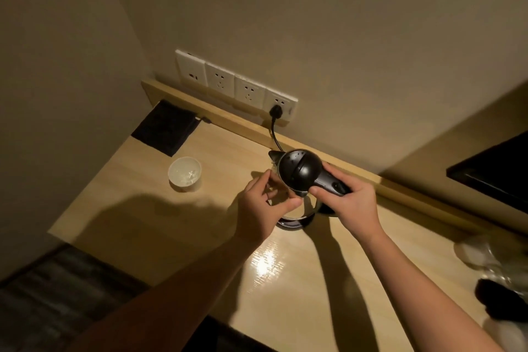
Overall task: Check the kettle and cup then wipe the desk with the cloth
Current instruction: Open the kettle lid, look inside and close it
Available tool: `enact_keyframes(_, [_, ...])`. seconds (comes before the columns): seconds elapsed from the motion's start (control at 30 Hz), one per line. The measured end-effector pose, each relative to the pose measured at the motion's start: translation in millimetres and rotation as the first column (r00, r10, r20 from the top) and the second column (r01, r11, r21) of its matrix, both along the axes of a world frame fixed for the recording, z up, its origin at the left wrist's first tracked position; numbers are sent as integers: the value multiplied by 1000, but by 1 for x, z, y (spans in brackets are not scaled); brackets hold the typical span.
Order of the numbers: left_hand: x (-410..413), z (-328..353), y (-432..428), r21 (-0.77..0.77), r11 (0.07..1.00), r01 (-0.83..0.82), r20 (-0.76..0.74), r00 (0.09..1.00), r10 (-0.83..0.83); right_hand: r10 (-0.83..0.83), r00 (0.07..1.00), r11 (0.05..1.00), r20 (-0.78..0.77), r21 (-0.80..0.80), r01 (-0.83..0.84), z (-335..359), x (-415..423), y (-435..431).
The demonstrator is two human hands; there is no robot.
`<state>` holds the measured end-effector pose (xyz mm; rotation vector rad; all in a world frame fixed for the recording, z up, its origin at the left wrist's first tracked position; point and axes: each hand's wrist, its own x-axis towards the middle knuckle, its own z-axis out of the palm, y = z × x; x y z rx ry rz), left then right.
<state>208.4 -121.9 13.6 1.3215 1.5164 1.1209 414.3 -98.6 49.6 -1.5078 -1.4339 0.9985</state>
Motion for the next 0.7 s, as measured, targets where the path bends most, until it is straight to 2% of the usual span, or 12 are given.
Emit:
enact_keyframes(0.1, [12,-5,0,53,998,30,-101,995,-24,-17,1000,1000,2,-6,17,-8,13,-4])
enact_keyframes(0.23, [19,-9,1,-6,998,57,-132,990,-57,-28,1000,999,-4,-19,28,-18,22,-7])
enact_keyframes(0.33, [19,-18,-2,-2,995,95,-222,971,-93,-22,1000,1000,-2,-19,22,-25,24,-9])
enact_keyframes(0.43, [18,-22,-5,-68,994,83,-173,980,-94,-21,1000,1000,-7,-12,21,-31,26,-10])
enact_keyframes(0.47, [19,-22,-5,-33,995,96,-267,958,-102,-22,1000,1000,-12,-14,21,-32,27,-10])
enact_keyframes(0.53, [21,-15,-5,15,989,148,-348,928,-134,-22,1000,1000,-22,-19,22,-33,29,-9])
enact_keyframes(0.7, [26,-12,-5,46,995,92,-354,932,-70,-12,1000,999,-25,-41,11,-37,31,-10])
